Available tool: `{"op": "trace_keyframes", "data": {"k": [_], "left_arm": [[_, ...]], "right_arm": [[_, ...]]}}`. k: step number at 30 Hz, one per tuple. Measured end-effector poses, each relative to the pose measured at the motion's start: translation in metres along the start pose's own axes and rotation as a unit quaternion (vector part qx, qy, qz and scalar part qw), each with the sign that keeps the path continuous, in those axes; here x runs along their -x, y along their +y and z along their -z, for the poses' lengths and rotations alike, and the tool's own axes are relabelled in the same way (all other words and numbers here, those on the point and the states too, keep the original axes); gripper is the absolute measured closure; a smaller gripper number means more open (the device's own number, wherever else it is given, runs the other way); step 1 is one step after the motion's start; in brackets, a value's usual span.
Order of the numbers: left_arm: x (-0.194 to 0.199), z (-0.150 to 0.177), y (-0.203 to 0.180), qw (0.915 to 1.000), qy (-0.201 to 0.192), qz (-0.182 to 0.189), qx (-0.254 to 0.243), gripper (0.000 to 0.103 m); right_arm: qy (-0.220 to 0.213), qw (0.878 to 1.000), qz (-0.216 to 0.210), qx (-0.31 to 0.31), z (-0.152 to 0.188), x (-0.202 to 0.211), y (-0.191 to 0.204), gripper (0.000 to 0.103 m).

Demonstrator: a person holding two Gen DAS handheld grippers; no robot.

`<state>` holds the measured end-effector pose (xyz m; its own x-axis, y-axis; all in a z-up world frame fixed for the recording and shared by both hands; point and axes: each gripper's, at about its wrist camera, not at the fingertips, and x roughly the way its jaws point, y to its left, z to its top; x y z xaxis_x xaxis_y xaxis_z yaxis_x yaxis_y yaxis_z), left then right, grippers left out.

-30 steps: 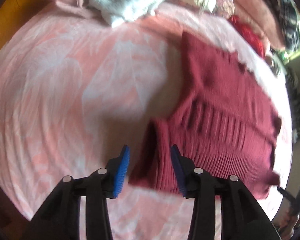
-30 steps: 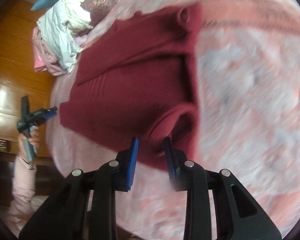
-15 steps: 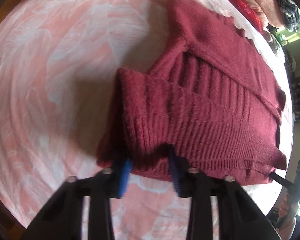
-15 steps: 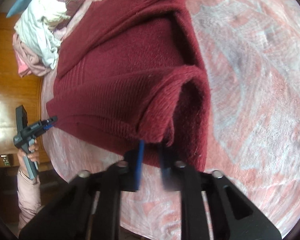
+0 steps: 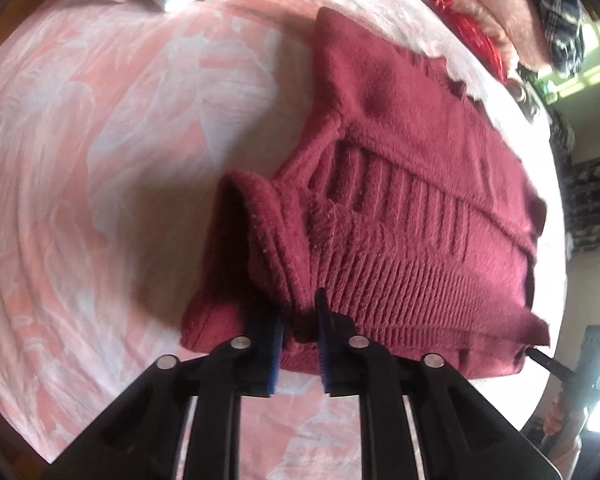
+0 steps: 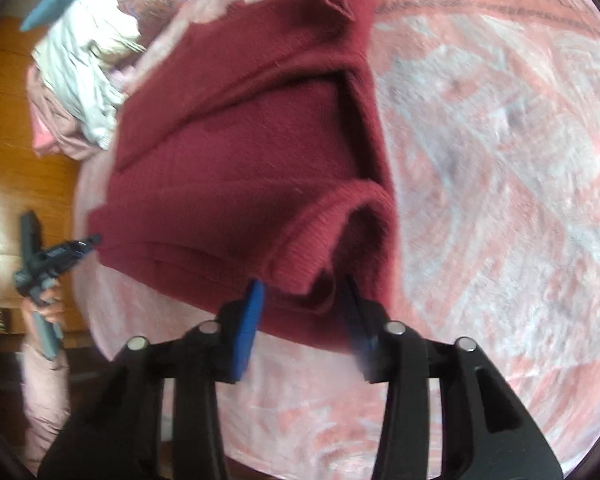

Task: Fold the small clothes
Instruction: 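Lift the hem with both grippers and fold it toward the collar, release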

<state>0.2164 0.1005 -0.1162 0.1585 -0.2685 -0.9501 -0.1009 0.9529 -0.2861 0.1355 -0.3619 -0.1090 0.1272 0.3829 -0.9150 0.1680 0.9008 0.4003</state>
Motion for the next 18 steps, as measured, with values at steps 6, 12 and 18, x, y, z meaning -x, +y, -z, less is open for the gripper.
{"op": "trace_keyframes", "data": {"k": [6,12,18], "left_arm": [[-0.017,0.001,-0.004,0.9999,0.015,-0.005,0.001,0.068],[-0.019,-0.004,-0.006,1.0000,0.002,-0.002,0.008,0.085],[0.005,-0.033,-0.013,0.9964,-0.051,0.061,0.030,0.089]], "right_arm": [[0.012,0.999,-0.016,-0.026,0.001,-0.020,-0.006,0.087],[-0.021,0.998,-0.053,-0.019,-0.008,-0.003,0.003,0.101],[-0.114,0.988,-0.094,-0.052,-0.037,0.042,-0.005,0.101]]}}
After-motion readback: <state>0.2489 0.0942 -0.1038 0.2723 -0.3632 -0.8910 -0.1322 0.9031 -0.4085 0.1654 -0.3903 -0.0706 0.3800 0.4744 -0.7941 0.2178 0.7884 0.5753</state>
